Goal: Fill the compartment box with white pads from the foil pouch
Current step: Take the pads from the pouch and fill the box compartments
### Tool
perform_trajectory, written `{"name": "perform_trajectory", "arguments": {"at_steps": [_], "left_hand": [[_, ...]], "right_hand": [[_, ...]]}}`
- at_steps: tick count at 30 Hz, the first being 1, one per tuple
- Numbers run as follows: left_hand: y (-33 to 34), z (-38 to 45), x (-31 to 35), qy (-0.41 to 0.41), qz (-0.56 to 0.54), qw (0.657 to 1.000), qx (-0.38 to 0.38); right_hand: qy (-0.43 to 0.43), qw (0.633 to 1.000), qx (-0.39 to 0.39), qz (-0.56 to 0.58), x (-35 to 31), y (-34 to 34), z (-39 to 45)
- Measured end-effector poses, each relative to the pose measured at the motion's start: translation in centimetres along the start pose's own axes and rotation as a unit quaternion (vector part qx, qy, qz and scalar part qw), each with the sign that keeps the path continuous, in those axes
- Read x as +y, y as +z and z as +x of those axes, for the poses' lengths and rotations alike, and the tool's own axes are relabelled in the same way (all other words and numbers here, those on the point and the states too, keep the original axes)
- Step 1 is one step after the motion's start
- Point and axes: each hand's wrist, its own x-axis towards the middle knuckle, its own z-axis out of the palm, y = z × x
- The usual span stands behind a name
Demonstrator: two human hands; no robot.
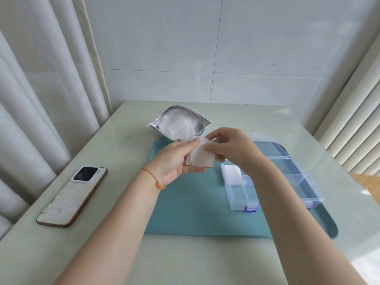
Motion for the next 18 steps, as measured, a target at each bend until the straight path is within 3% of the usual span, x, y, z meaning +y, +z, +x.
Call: {"name": "perform_trajectory", "arguments": {"at_steps": [9, 14, 18], "left_hand": [[0.3, 0.1, -0.4, 0.042, -0.017, 0.999, 0.012], [0.1, 0.5, -0.4, 0.045, -0.073, 0.990, 0.109], [-0.4, 0.3, -0.1, 0.024, -0.067, 0.991, 0.110]], "right_hand": [[-0.004, 1.000, 0.022, -0.016, -0.4, -0.2, -0.1], [-0.001, 0.999, 0.040, -0.019, -0.7, -0.9, -0.3], [-0.005, 0.998, 0.046, 0.039, -1.1, -1.9, -0.6]]}}
